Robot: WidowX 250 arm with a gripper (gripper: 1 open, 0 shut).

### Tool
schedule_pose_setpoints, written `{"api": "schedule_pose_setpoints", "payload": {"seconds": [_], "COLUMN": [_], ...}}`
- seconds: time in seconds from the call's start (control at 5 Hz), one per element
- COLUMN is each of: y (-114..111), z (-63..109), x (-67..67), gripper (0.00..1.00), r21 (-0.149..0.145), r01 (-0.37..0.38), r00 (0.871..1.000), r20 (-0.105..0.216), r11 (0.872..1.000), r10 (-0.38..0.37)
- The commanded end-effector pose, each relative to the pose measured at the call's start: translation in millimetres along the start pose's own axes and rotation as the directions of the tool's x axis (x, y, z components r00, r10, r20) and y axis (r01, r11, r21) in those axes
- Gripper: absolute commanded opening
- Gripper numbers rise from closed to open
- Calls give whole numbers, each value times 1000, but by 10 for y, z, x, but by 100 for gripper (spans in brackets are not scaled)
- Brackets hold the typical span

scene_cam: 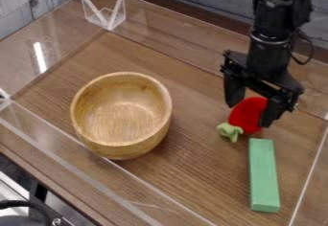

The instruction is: Move the red fruit to the left side of the table

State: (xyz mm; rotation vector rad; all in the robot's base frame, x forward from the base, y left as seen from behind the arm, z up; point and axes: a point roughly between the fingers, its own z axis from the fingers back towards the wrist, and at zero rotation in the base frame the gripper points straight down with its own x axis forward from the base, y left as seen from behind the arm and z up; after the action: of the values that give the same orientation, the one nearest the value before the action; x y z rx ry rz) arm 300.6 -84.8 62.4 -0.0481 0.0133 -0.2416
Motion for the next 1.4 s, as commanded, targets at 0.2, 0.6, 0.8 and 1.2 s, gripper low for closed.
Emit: {"api": "schedule_pose_setpoints", "payload": {"seconds": [0.2, 0.6, 0.8, 1.2], "y": [12, 81, 85, 138], "z": [47, 29, 60, 148], "x": [79, 115, 118, 104], "gripper": [100, 100, 100, 0], "r21": [1, 2, 2, 14], "r01": [5, -14, -14, -27], "r00": [999, 999, 999, 998], "r20": [36, 37, 42, 54], "r11": [1000, 1000, 1000, 1000], "r10": [-5, 14, 14, 26]}}
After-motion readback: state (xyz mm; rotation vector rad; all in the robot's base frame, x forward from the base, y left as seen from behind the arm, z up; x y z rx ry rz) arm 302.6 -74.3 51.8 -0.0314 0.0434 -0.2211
